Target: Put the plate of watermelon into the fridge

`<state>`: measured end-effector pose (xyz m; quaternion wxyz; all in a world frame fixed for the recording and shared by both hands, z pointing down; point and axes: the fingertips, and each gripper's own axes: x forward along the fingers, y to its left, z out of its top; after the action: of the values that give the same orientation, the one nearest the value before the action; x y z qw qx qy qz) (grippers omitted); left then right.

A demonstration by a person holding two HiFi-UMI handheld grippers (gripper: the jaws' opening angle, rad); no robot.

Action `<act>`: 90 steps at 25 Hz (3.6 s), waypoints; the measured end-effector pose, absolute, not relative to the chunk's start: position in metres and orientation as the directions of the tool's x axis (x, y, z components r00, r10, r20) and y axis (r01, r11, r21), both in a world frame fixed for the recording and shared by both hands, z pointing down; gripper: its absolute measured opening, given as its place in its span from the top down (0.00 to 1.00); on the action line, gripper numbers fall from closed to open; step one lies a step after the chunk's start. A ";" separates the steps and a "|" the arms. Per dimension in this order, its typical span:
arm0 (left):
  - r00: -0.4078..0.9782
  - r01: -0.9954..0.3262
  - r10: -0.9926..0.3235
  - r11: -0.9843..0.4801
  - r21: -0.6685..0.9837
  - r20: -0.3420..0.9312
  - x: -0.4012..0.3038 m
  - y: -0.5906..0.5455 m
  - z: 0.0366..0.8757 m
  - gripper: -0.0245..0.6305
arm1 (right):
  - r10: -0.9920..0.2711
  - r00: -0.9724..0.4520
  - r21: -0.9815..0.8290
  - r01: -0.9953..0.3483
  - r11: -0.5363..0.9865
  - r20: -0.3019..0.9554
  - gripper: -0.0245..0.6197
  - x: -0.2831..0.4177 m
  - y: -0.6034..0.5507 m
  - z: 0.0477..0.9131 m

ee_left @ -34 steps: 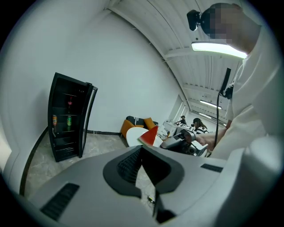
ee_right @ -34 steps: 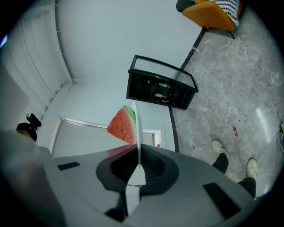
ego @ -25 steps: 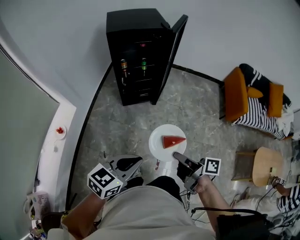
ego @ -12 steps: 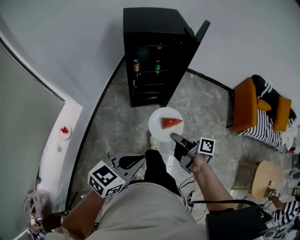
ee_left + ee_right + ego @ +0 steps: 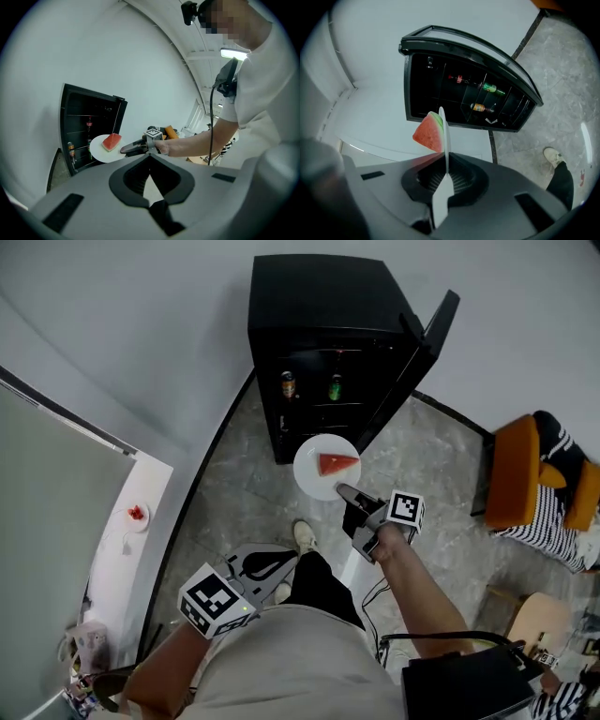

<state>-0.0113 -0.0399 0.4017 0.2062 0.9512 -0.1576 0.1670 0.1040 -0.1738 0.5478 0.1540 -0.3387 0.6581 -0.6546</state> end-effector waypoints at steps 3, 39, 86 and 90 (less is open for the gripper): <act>0.891 -0.379 -0.235 -0.856 0.352 0.388 0.001 -0.076 0.403 0.95 | -0.644 -0.725 -0.966 -0.242 -0.093 0.243 0.93 0.107 -0.223 0.560; 0.872 -0.437 -0.280 -0.816 0.379 0.401 0.049 -0.235 0.445 0.95 | -0.643 -0.697 -0.948 -0.256 -0.192 0.318 0.92 0.078 -0.539 0.681; 0.914 -0.380 -0.225 -0.762 0.525 0.337 0.044 -0.227 0.441 0.95 | -0.356 -0.598 -0.506 -0.800 0.322 0.718 0.44 0.053 -0.532 0.694; 0.915 -0.381 -0.225 -0.755 0.533 0.336 0.044 -0.228 0.439 0.95 | -0.319 -0.516 -0.355 -0.821 0.446 0.795 0.44 0.050 -0.526 0.702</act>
<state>0.0443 -0.2278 0.4390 0.3092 0.9283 -0.1633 0.1263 0.0503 -0.5264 0.7017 -0.3308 -0.3638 0.7835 -0.3801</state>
